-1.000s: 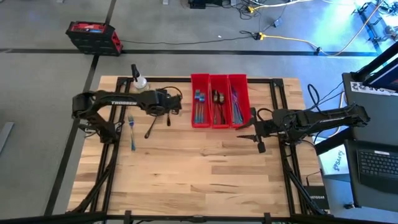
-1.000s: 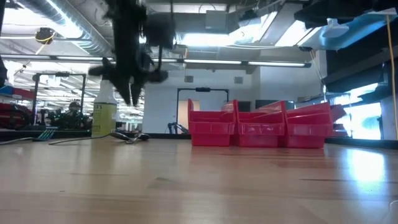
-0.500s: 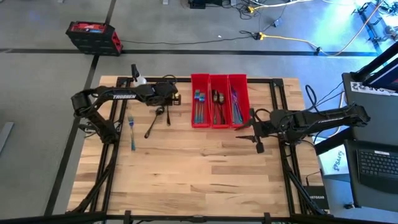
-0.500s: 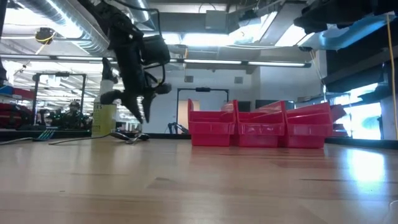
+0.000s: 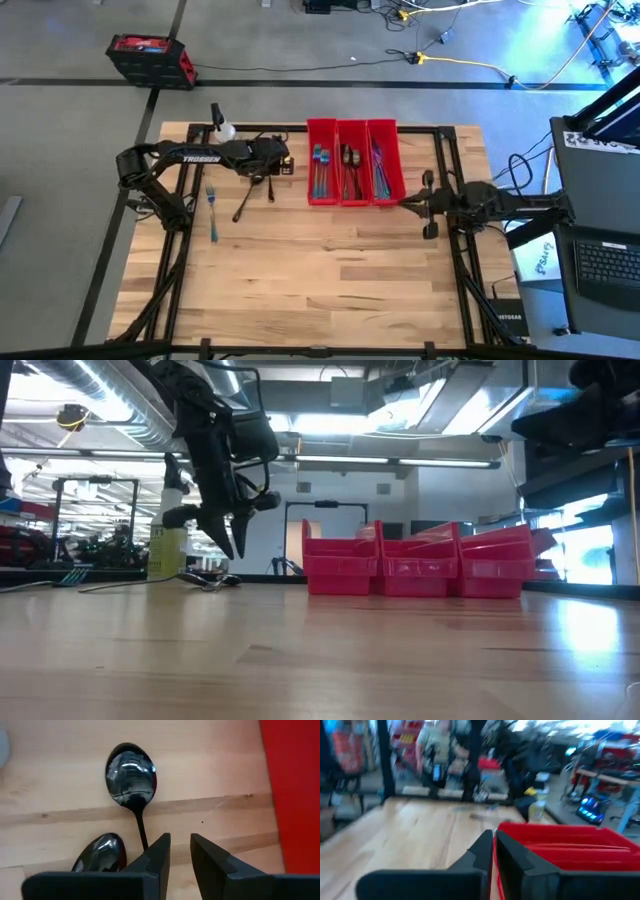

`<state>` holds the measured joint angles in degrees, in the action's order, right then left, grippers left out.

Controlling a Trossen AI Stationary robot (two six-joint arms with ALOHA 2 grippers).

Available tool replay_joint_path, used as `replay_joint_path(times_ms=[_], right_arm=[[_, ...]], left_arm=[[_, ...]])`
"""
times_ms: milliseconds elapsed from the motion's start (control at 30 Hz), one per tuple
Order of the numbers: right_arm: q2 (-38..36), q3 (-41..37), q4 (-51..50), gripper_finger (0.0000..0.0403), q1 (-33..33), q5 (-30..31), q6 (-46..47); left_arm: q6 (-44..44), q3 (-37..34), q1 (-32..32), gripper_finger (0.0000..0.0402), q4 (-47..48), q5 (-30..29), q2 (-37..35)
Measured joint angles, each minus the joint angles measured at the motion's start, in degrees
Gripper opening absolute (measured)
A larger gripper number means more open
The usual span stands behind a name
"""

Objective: Sort silverware
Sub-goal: Put the black spoon into the middle red silverware bin

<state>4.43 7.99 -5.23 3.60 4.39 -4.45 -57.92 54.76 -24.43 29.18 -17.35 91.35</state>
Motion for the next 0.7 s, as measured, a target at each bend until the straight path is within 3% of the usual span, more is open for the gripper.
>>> replay_joint_path(times_ms=[67,267,500,700], right_arm=[[-4.2,-1.9,1.3,0.0006,0.0,1.4,2.6],[-3.6,-7.6,7.1,0.0001,0.1,0.7,8.2],[-4.4,-7.6,9.3,0.0,0.1,-3.6,7.2],[-4.3,-7.5,7.6,0.0,0.1,-3.5,8.8]], left_arm=[[-0.8,0.0,0.7,0.0061,1.2,-1.2,0.0],[-4.5,0.0,2.2,0.0061,3.7,-3.4,0.8],[-6.4,0.0,3.1,0.0061,2.8,-5.4,3.1],[-7.7,-0.1,3.4,0.0061,2.2,-4.9,5.7]])
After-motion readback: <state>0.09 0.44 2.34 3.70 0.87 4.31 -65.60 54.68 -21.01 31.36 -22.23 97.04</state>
